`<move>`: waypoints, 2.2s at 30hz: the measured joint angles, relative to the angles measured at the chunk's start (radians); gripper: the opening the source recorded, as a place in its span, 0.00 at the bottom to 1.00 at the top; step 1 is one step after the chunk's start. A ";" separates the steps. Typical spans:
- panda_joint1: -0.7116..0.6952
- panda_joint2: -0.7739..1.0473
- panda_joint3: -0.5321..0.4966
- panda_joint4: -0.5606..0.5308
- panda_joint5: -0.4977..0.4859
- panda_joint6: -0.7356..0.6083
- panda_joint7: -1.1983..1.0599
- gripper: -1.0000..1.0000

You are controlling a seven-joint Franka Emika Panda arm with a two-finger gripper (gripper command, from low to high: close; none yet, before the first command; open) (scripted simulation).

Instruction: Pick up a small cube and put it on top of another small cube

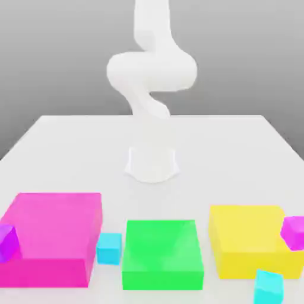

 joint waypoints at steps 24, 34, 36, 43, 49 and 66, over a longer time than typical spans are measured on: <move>-0.341 0.646 0.151 -0.359 -0.022 0.406 1.052 0.50; -0.316 0.957 0.064 -0.410 -0.110 0.629 1.353 0.50; -0.287 1.026 0.031 -0.397 -0.129 0.684 1.369 0.00; -0.284 1.032 0.027 -0.396 -0.131 0.691 1.371 0.00; -0.318 0.840 0.080 -0.433 -0.052 0.537 1.312 0.00; -0.568 0.813 0.008 0.085 0.010 0.008 0.724 0.00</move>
